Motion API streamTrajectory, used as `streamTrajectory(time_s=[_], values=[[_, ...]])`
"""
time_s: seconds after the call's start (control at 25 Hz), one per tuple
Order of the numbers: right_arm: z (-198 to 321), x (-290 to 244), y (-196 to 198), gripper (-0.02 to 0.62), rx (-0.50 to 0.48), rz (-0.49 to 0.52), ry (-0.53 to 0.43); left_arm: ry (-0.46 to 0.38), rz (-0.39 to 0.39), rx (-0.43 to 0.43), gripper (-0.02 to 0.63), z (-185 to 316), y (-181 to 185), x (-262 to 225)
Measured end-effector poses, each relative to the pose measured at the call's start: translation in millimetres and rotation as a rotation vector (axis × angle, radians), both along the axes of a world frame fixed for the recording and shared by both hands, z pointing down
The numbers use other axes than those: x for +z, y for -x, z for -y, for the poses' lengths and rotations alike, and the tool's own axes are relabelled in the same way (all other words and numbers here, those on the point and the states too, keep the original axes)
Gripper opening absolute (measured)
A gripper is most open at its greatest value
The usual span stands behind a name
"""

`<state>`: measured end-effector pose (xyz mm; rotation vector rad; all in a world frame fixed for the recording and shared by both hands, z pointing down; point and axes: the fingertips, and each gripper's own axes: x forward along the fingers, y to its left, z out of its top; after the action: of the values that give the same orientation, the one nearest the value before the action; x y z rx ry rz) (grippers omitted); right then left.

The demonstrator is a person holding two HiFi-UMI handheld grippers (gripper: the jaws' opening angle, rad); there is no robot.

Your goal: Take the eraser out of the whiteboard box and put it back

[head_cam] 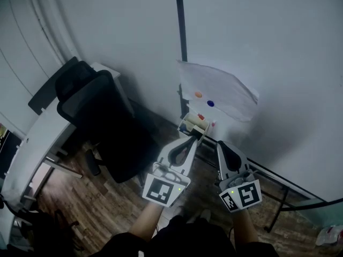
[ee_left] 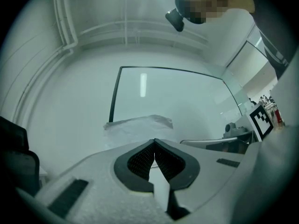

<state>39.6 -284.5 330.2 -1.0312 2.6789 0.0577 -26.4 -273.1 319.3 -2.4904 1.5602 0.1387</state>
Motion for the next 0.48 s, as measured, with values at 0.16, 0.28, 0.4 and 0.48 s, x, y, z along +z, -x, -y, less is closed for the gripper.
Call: streamTrajectory(time_s=[0.16,0.28,0.4,0.48], values=[[1.0,0.8,-1.1,0.003,0.005,0.004,0.007,0.011,-0.005,0.002,0.006,0.2,0.7,3.2],[2.5,3.1,-2.3,0.003,0.007,0.007,0.014,0.017,-0.006,0.005,0.006,1.7,0.9,6.7],[2.8,3.8,-2.1,0.003,0.010,0.008,0.017,0.022,-0.010,0.005,0.006,2.4,2.6,7.9],[2.8,3.9,-1.5,0.003,0.011,0.009,0.018,0.024,-0.014,0.006,0.006,2.7,4.2,7.6]])
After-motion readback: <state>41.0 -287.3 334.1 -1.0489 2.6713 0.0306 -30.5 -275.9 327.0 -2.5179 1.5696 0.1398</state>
